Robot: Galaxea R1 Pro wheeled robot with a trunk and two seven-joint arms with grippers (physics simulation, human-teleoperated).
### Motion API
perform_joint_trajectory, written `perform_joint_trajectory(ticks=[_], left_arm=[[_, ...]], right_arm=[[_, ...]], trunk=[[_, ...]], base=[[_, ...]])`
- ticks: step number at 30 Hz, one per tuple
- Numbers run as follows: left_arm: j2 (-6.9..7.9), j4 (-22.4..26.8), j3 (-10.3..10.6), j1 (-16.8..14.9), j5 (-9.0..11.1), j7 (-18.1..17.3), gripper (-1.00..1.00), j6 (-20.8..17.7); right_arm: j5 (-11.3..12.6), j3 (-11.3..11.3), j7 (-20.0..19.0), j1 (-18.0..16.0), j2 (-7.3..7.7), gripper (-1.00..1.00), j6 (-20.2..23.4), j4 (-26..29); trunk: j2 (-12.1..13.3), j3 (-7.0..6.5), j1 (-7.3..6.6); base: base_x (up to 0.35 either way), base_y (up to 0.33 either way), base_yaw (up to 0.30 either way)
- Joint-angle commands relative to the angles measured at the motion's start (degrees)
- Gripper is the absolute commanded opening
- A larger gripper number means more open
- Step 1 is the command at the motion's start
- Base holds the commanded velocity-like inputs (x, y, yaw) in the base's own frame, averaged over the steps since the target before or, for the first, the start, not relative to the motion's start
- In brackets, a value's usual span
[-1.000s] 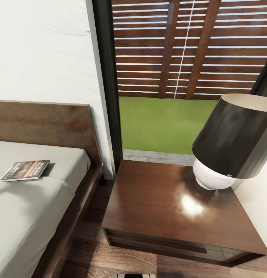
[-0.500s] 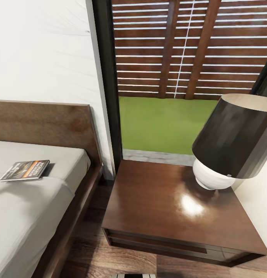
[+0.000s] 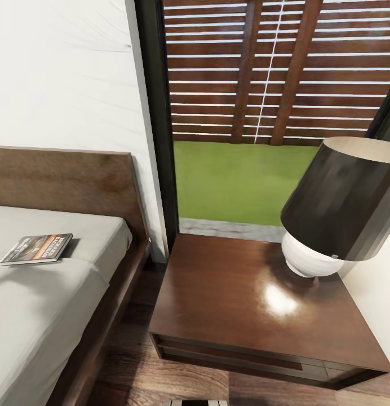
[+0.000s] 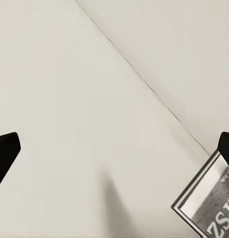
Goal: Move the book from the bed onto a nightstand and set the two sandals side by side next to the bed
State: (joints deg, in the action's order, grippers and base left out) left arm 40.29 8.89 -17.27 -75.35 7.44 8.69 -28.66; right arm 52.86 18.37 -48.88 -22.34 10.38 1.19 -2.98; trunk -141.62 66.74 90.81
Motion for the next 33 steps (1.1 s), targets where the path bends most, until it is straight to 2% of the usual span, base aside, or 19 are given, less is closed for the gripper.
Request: perform_joint_trajectory(ticks=[1,11,16,20,26,33], left_arm=[[0.01,0.1,0.1,0.0,0.6,0.4,1.00,-0.3],[0.03,0.1,0.0,0.0,0.7,0.3,1.00,-0.4],[0.12,0.1,-0.1,0.0,0.7,-0.7,1.00,-1.9],[0.48,0.2,-0.3,0.0,0.8,-3.4,1.00,-4.1],[1.53,0.4,-0.8,0.0,1.3,-9.5,1.00,-8.2],[2.08,2.9,-1.4,0.0,3.2,-14.4,1.00,-14.2]], right_arm=[[0.6,0.4,-0.3,-0.1,-0.03,1.00,0.1,-0.2],[0.5,0.5,-0.3,-0.1,-0.08,1.00,0.1,-0.2],[0.5,0.5,-0.3,-0.1,-0.09,1.00,0.1,-0.2],[0.5,0.5,-0.4,-0.1,-0.09,1.00,0.1,-0.2],[0.5,0.5,-0.4,-0.1,-0.09,1.00,0.1,-0.2],[0.5,0.5,-0.4,-0.1,-0.09,1.00,0.1,-0.2]], trunk=[[0.0,0.05,-0.01],[0.0,0.05,-0.01],[0.0,0.05,-0.01],[0.0,0.05,-0.01],[0.0,0.05,-0.01],[0.0,0.05,-0.01]], base=[[0.000,0.000,0.000],[0.000,0.000,0.000],[0.000,0.000,0.000],[0.000,0.000,0.000],[0.000,0.000,0.000],[0.000,0.000,0.000]])
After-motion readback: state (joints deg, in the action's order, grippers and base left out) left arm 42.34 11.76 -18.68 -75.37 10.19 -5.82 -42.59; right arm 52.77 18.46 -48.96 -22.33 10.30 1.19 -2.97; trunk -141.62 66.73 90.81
